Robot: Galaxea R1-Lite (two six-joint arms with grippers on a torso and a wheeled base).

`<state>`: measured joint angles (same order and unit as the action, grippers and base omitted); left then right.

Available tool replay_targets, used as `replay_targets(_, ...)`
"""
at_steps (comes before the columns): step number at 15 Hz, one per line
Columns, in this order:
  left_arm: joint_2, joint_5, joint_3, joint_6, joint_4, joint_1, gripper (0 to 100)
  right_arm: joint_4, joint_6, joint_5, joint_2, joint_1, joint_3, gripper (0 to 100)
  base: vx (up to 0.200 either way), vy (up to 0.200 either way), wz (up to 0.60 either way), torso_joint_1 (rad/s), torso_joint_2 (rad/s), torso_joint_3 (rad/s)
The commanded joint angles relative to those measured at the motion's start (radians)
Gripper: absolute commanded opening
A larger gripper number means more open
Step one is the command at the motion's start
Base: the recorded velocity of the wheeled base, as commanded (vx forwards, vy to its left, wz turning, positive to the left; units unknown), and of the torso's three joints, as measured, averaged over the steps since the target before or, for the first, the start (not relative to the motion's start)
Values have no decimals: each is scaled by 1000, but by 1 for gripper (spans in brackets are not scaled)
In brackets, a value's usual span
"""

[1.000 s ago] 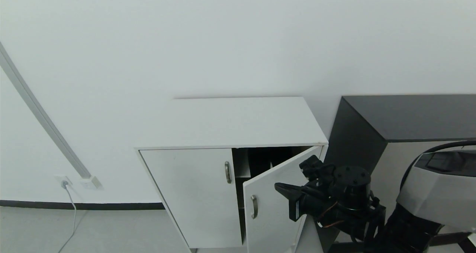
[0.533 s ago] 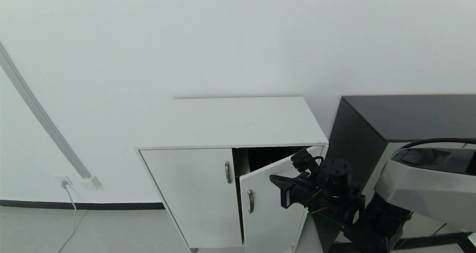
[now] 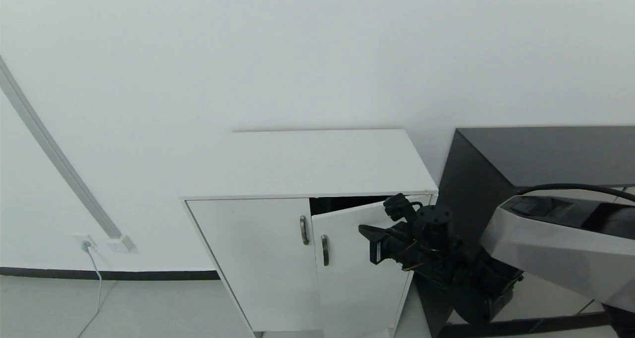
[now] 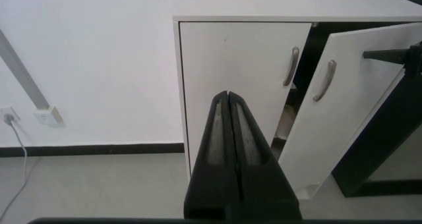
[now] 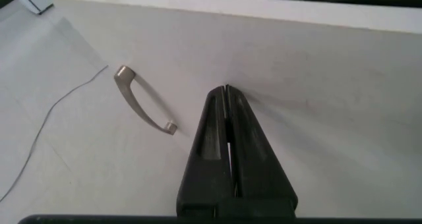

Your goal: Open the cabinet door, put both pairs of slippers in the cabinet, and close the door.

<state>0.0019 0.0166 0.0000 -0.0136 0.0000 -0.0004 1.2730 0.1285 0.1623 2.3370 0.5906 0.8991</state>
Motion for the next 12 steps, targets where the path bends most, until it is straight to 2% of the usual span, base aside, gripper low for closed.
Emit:
replay_targets(1,0,0,0,0,0,0,0,0,2,0,28,-9,12,0,0,0,0,0,0,0)
replay_targets(12,0,0,0,0,0,-1,0,-11,22,-1,65,-41,73,0,0,0,0,0,0,0)
